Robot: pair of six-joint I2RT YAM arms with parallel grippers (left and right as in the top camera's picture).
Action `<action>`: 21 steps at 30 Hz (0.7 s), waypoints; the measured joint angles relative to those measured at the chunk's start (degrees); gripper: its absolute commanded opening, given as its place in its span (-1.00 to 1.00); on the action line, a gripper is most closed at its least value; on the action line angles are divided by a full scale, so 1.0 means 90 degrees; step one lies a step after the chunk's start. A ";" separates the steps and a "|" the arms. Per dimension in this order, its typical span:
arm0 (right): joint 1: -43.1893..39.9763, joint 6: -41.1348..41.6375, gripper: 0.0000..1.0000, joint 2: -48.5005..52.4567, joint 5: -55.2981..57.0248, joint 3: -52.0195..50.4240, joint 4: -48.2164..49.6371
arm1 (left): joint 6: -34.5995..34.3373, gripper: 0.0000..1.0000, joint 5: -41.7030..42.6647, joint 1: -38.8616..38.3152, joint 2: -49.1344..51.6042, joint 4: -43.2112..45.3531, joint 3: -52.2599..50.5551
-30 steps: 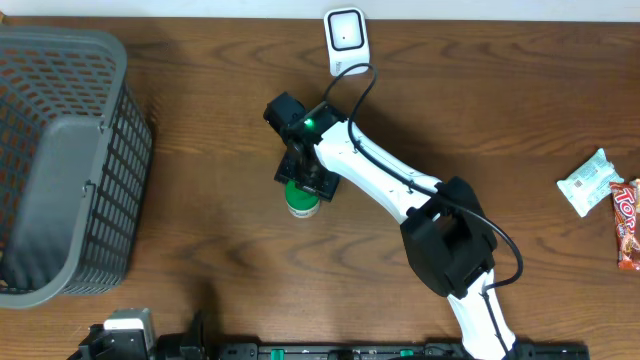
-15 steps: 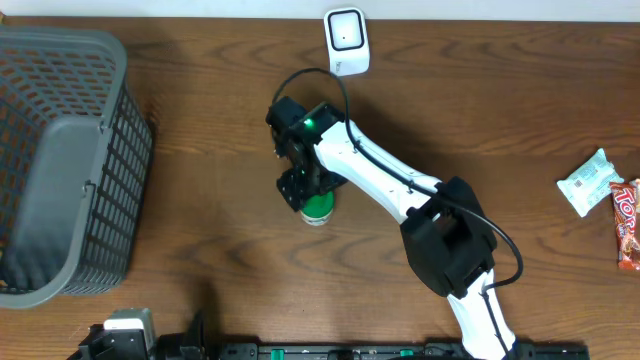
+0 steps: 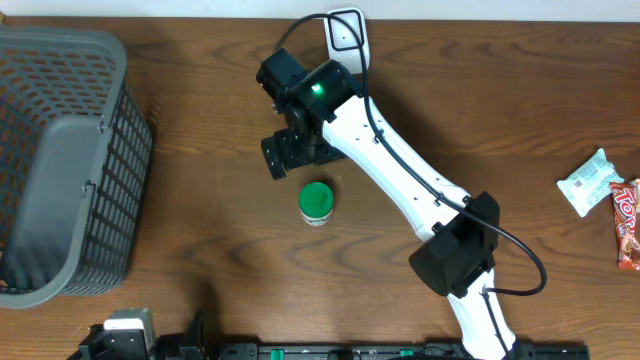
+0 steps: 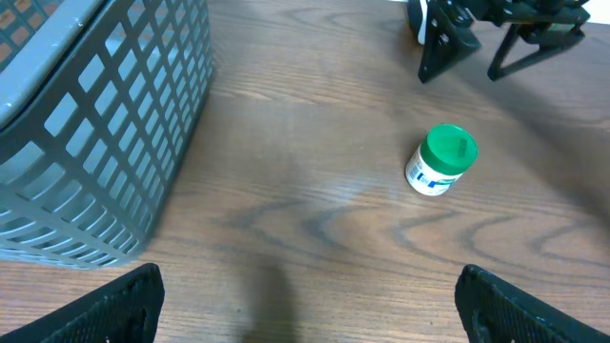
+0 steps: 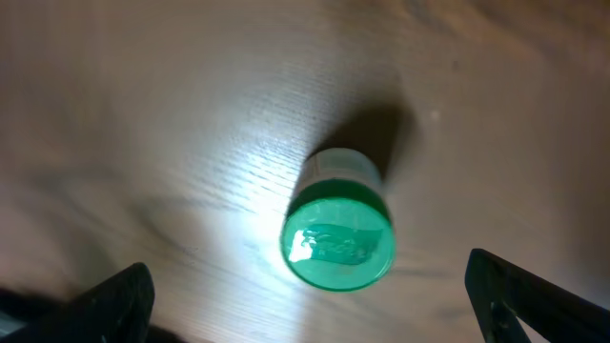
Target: Scan the item barcode
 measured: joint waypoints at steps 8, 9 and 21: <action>-0.0039 0.3138 0.99 0.0000 0.0119 -0.0782 0.0372 | 0.0000 0.96 0.0000 0.0000 0.0002 0.0000 0.0000; -0.0039 0.3356 0.99 0.0000 0.0119 -0.0896 0.0447 | -0.0002 0.96 0.0000 0.0000 0.0002 0.0000 0.0000; -0.0039 0.4804 0.99 0.0002 -0.0347 -0.2368 0.1409 | 0.0000 0.95 0.0000 0.0000 0.0002 0.0002 0.0000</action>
